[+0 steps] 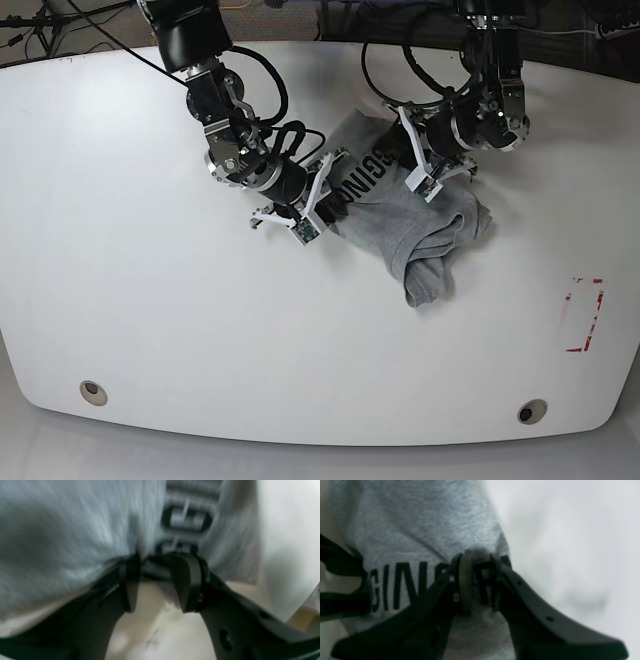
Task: Fold the T-shirt properly
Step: 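Lift the bundle edge with both grippers and fold it over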
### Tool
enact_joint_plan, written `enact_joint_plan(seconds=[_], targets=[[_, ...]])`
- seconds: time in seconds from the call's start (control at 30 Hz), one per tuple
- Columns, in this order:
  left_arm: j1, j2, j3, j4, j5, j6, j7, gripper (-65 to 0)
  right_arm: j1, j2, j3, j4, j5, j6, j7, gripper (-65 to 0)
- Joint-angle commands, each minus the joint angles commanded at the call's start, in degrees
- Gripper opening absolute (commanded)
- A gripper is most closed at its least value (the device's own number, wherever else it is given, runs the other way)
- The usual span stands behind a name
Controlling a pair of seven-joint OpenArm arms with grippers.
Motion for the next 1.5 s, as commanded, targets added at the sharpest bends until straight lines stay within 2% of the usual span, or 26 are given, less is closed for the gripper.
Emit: enact_joint_plan(seconds=[0.37, 0.53, 0.67, 0.77, 1.0, 1.1, 1.23, 1.5], targets=[[-2.4, -8.1, -1.5, -0.2, 0.4, 0.0, 0.2, -41.7, -10.0, -0.6, -0.4, 7.7, -0.1, -0.44, 0.0, -54.9], [-3.8, -11.4, -1.5, 0.3, 0.3, 0.0, 0.2, -41.7, -12.3, -3.2, -0.4, 10.5, -0.3, -0.44, -0.1, -54.9], [-5.1, -12.9, -1.6, 2.7, 0.3, 0.0, 1.3, -41.7, -12.7, -3.3, -0.4, 12.7, -0.3, -0.44, -0.1, -54.4], [-6.1, -13.7, -1.6, 6.1, 0.3, 0.0, 4.0, -41.7, -12.5, -3.3, -0.2, 14.2, -0.3, -0.44, -1.1, -54.2], [-6.0, -12.8, -1.2, 14.0, 0.3, 0.0, 5.7, -41.7, -5.6, -3.3, -0.1, 16.1, -0.2, -0.44, -6.0, -54.2], [-4.7, -8.7, -1.1, 14.2, 0.6, 0.0, 5.7, -41.7, -1.8, -3.6, -0.2, 14.2, 0.1, -0.44, -6.2, -54.2], [-2.2, -4.7, -0.4, 14.1, 0.7, 0.0, 5.7, -41.7, 2.9, -4.0, -0.5, 9.3, 0.4, -0.44, -6.2, -54.2], [2.0, -1.2, 3.3, 12.7, 0.8, 0.0, 5.5, -41.7, 9.0, -6.2, -1.5, -1.7, 0.4, 0.0, -6.2, -54.2]])
